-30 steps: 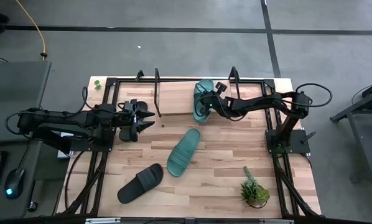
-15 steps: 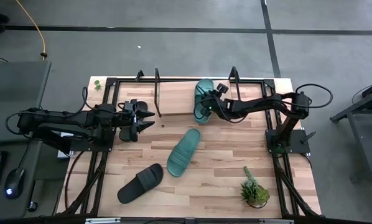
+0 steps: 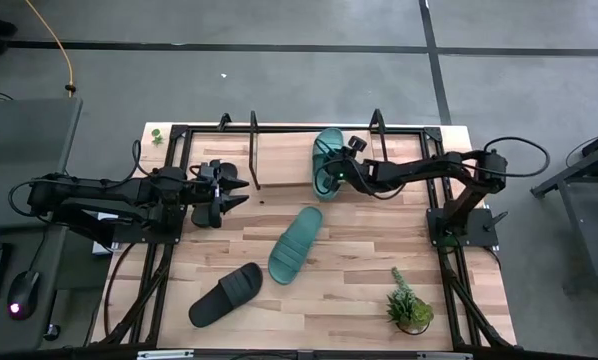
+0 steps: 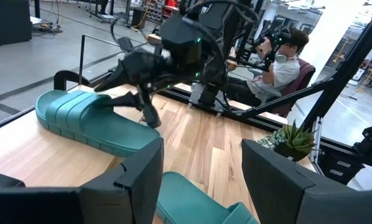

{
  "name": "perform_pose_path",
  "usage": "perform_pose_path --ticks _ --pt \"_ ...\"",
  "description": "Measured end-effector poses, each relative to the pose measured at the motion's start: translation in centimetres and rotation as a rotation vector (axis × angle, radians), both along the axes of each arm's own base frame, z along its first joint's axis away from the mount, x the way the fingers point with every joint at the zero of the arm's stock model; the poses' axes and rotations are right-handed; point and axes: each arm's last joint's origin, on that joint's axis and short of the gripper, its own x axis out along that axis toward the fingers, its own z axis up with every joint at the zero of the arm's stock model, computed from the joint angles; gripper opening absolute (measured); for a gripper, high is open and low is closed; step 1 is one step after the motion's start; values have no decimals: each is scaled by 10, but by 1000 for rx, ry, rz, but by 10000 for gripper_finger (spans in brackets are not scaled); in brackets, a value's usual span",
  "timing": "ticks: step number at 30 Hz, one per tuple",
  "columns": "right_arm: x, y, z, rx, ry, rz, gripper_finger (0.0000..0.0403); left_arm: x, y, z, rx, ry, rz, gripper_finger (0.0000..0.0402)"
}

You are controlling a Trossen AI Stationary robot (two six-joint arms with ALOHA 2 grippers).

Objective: Pick and place slides into the shelf
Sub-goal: Put the bottom green slipper on the shelf, then put the green slipper on the shelf

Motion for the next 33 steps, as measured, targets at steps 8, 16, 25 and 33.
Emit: perform_pose_path --ticks 8,16,25,33 --pt "-8 5 12 70 -29 25 129 0 0 0 -6 0 1 198" --pt "-9 29 23 201 -93 148 129 0 0 0 -6 0 1 198" --pt "-3 75 33 336 -190 344 129 0 0 0 -6 -1 1 198" --pt "2 91 36 542 -306 432 129 0 0 0 -7 -1 1 198"
